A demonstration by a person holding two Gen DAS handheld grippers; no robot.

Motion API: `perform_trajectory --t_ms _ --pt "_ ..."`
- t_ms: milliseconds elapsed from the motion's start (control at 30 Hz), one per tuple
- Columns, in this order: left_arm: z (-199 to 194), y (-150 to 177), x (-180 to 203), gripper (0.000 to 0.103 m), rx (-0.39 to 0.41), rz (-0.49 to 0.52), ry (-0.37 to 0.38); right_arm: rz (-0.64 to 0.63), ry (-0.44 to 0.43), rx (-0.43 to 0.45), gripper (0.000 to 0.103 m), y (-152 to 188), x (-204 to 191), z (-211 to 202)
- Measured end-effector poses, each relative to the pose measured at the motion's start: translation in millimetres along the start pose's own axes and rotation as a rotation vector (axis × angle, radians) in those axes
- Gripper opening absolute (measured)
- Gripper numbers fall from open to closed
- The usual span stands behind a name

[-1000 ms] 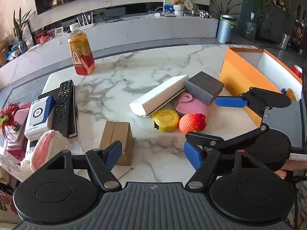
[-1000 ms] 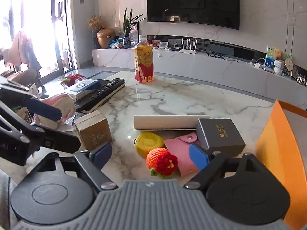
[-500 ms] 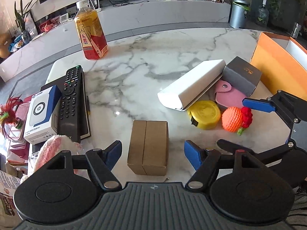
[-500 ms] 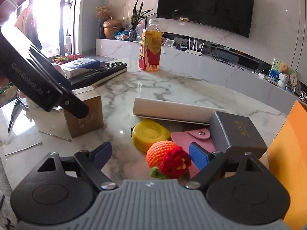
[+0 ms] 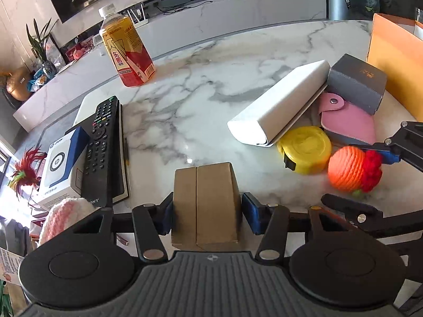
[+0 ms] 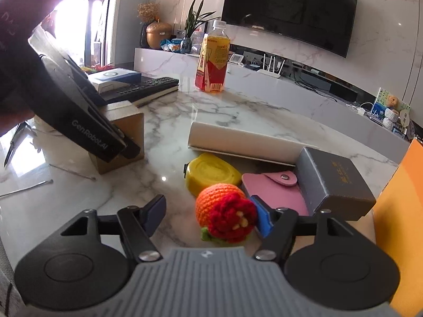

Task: Organize objects
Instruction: 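Grasp the small kraft box with the left tool while the right tool grasps the orange crochet ball, then carry the kraft box and crochet ball over the orange box with both tools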

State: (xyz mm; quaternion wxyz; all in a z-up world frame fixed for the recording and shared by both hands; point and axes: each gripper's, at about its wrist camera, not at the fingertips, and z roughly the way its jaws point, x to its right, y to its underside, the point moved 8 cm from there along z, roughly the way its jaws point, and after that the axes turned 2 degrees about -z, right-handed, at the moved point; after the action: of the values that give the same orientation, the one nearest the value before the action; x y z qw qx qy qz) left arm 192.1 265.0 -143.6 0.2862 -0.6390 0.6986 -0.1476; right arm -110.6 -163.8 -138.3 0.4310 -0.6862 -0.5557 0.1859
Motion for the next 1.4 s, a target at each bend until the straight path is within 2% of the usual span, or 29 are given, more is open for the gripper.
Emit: perform_trajectory --t_ms 33,100,167,267,300,367,433,533,667,733,800,867,1000,1067,1267,1400 --pt "0.0 -0.2 -0.7 0.061 -0.004 -0.008 -0.001 0.000 -0.004 -0.002 0.048 0.5 -0.4 -0.8" --pt "0.2 -1.0 -1.6 0.060 -0.014 -0.029 -0.006 0.004 0.000 -0.001 0.043 0.6 -0.1 -0.7" --pt "0.4 -2.1 -1.3 0.060 -0.022 -0.048 -0.029 0.021 0.001 0.001 0.042 1.1 2.0 -0.9" --pt "2.3 -3.9 -2.1 0.059 -0.042 -0.027 -0.164 0.033 0.006 0.008 0.042 0.3 4.9 -4.1" --pt "2.0 -5.3 -4.1 0.059 -0.045 -0.054 -0.173 0.029 0.008 0.014 0.042 -0.8 5.3 -5.7" --pt "-1.5 -8.3 -9.0 0.059 -0.048 -0.144 -0.127 0.023 0.003 0.028 0.042 -4.4 5.4 -9.3" --pt "-7.2 -11.3 -11.7 0.059 -0.048 -0.193 -0.113 0.022 0.001 0.043 0.042 -9.0 5.5 -13.9" --pt "-22.9 -17.1 -11.0 0.059 -0.029 -0.216 -0.167 0.037 -0.004 0.066 0.042 -16.5 6.6 -22.1" --pt "-52.1 -20.1 -16.1 0.059 0.024 -0.433 -0.174 0.093 -0.003 0.097 0.042 -26.8 11.0 -35.1" --pt "-71.2 -19.6 -17.4 0.059 0.067 -0.507 -0.206 0.104 -0.006 0.121 0.042 -34.7 13.2 -45.2" --pt "-91.1 -18.0 -15.1 0.059 0.096 -0.519 -0.264 0.109 -0.003 0.155 0.042 -44.6 17.9 -58.9" --pt "-108.9 -15.7 -11.1 0.059 0.109 -0.530 -0.290 0.128 -0.012 0.187 0.042 -53.5 25.0 -75.0" --pt "-138.9 -11.6 2.6 0.059 0.130 -0.582 -0.284 0.200 -0.048 0.211 0.042 -65.9 44.9 -104.4" --pt "-149.7 -14.0 13.6 0.059 0.149 -0.596 -0.274 0.227 -0.054 0.250 0.042 -73.0 55.4 -124.3" --pt "-172.0 -41.5 53.6 0.059 0.203 -0.585 -0.221 0.180 -0.041 0.292 0.042 -83.5 80.8 -178.4" --pt "-185.2 -62.3 87.4 0.059 0.251 -0.569 -0.166 0.153 0.009 0.293 0.043 -80.9 110.7 -208.2"
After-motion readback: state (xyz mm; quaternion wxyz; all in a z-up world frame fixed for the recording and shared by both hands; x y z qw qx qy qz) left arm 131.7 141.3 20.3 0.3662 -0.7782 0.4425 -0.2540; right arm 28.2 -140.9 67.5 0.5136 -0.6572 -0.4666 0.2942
